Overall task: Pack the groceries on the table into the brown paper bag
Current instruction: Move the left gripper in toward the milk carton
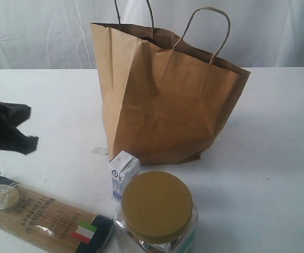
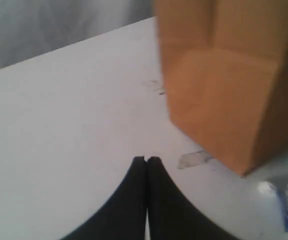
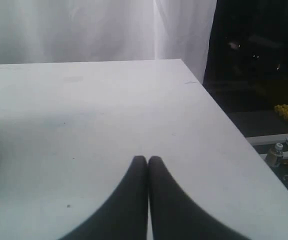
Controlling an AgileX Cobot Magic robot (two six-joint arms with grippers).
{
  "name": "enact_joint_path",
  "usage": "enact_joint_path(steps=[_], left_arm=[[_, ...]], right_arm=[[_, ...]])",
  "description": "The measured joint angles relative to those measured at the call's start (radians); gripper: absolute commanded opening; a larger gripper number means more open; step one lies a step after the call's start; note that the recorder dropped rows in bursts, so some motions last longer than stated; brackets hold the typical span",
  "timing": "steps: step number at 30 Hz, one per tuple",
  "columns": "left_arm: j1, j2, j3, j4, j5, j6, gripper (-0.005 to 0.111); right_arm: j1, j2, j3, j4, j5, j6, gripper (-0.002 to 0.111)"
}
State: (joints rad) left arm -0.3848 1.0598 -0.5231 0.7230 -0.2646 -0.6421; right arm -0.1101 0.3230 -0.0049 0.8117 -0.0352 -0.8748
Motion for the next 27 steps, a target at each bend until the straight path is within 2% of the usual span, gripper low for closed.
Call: enact_joint_path(steps=[3, 5, 10, 16, 22, 27], left_arm=[[-0.094, 0.015, 0.004, 0.11, -0.023, -0.003, 0.0], [-0.134, 0.024, 0.004, 0.137, 0.017, -0.003, 0.0], [-0.204, 0.073, -0.013, 0.106, 0.228, -0.022, 0.0], [-0.353, 0.121, -0.025, 0.076, 0.274, -0.028, 0.0], [-0.473, 0.229, -0.008, 0.075, 0.232, 0.101, 0.0], [-0.499, 0.317, 0.018, 0.075, 0.105, 0.143, 0.0]], right_arm=[[0.0, 0.0, 0.0, 0.0, 0.0, 0.0, 0.0], [0.0, 0.0, 0.0, 0.0, 0.0, 0.0, 0.0], [0.0, 0.0, 0.0, 0.0, 0.0, 0.0, 0.0], [0.0, 0.0, 0.0, 0.0, 0.0, 0.0, 0.0], [0.0, 0.0, 0.0, 0.0, 0.0, 0.0, 0.0], [0.0, 0.0, 0.0, 0.0, 0.0, 0.0, 0.0]])
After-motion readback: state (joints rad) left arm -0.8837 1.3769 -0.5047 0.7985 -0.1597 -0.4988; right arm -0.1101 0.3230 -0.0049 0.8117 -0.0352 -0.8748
